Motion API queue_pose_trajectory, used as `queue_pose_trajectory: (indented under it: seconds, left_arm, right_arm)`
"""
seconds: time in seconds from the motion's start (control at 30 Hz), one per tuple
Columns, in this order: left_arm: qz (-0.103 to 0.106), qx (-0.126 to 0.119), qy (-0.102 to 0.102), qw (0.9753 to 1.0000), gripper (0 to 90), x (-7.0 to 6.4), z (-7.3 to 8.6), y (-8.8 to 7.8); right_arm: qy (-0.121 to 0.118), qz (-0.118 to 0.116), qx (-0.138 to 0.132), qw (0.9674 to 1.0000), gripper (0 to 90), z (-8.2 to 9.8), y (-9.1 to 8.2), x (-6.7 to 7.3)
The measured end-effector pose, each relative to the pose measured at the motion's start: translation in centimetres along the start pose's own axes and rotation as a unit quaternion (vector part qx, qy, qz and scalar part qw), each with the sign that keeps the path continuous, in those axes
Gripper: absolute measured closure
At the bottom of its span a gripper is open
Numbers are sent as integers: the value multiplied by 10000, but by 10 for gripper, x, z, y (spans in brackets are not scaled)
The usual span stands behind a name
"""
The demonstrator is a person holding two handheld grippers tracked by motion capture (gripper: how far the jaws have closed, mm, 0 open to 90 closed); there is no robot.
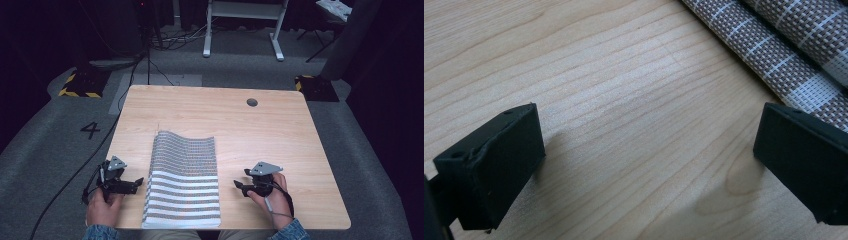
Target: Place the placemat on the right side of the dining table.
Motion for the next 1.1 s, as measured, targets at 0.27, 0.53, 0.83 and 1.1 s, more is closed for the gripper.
queue_pose_trajectory:
  seconds: [0.27, 0.53, 0.83, 1.1]
  left_arm:
    - [27, 7, 7, 10000, 0, 0, 0, 0]
    - [8, -2, 6, 10000, 1, 0, 0, 0]
    - [49, 14, 61, 10000, 0, 1, -1, 0]
    - [-2, 18, -9, 10000, 0, 1, -2, 2]
  right_arm:
    - [-118, -435, 107, 9989, 366, -38, -9, 18]
    - [-181, -813, 200, 9963, 352, -71, -7, 39]
    - [-481, -1095, 255, 9925, 398, -102, 13, 77]
    - [-569, -1135, 139, 9918, 435, -127, 37, 102]
Point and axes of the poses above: each handheld gripper's, and its own axes: y roughly forward along the jaws, z roughly out of its underside, x roughly to its left, the point moved 2 cm from there along y, roughly forward along the jaws, and after that the axes turned 12 degrees about y, right-handed, at the moved point
